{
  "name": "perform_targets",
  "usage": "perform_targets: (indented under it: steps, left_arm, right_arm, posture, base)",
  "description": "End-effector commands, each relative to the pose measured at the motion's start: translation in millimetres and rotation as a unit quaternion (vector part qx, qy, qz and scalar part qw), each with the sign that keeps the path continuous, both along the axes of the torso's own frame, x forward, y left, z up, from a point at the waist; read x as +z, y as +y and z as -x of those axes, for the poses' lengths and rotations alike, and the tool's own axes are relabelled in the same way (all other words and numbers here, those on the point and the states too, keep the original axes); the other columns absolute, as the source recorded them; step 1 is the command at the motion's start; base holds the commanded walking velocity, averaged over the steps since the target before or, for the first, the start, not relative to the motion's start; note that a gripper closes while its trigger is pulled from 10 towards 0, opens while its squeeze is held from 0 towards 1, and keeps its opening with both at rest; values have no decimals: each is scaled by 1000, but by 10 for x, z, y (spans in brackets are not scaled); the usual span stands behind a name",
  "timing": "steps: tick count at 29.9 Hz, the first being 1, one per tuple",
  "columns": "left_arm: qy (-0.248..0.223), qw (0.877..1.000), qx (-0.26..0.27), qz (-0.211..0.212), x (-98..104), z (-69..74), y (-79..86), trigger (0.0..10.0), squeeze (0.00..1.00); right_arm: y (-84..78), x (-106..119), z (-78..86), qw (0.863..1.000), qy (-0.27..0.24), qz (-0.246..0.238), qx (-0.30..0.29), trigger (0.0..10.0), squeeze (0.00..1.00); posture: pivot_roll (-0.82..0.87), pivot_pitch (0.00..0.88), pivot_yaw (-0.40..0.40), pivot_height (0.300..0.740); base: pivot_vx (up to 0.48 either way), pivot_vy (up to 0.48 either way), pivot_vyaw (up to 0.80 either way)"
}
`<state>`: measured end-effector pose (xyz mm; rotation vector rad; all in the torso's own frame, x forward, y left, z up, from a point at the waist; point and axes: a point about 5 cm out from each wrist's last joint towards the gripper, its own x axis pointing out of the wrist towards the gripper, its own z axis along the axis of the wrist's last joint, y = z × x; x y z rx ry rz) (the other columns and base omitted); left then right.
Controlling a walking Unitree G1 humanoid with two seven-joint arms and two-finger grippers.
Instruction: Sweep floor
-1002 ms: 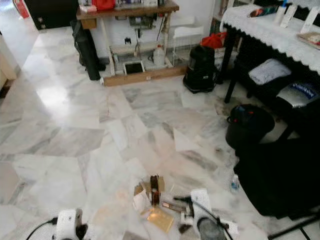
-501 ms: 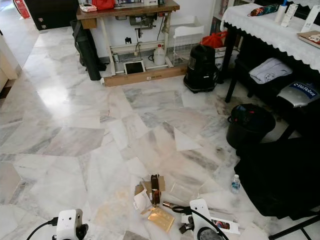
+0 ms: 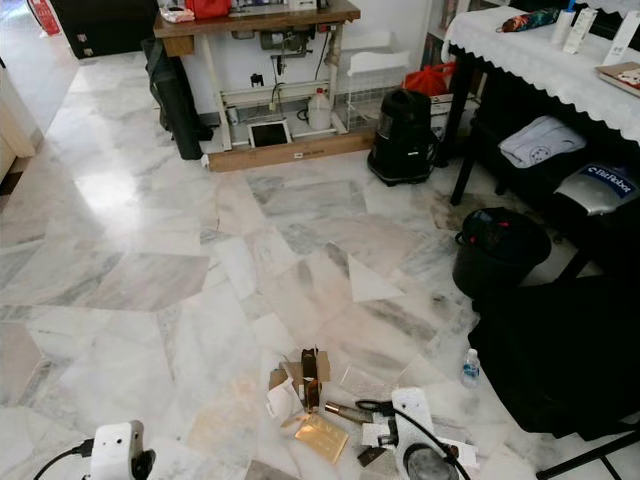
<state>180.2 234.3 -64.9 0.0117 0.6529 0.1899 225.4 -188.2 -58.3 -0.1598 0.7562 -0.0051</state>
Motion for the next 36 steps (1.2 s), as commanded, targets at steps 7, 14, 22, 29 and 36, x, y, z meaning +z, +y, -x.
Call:
perform_targets:
  steps: [7, 14, 22, 29, 36]
  left_arm:
    - [-102, 992, -45, -65, 326, -327, 145, 10000, 0]
    - [-148, 982, -80, -83, 482, -516, 80, 10000, 0]
    - [-198, 971, -86, -99, 666, -688, 71, 10000, 0]
    - [-238, 961, -87, -112, 839, -825, 93, 10000, 0]
    - [-265, 956, -76, -99, 949, -936, 61, 10000, 0]
  right_arm:
    - [-66, 514, -522, 984, -174, 17, 17, 10000, 0]
    - [16, 831, -722, 960, -280, 4, 21, 10000, 0]
    - [137, 1142, -837, 930, -364, 0, 45, 10000, 0]
    - [151, 1571, -918, 891, -449, 25, 52, 10000, 0]
    - [295, 1918, -977, 861, -501, 23, 82, 10000, 0]
  posture:
    - [-68, 0, 26, 740]
    - [-78, 0, 33, 740]
    - [-82, 0, 34, 740]
    - [-90, 0, 38, 740]
    - [-94, 0, 37, 740]
  base:
    - [0, 0, 0]
    - [0, 0, 0]
    - [0, 0, 0]
    - [0, 0, 0]
    - [0, 0, 0]
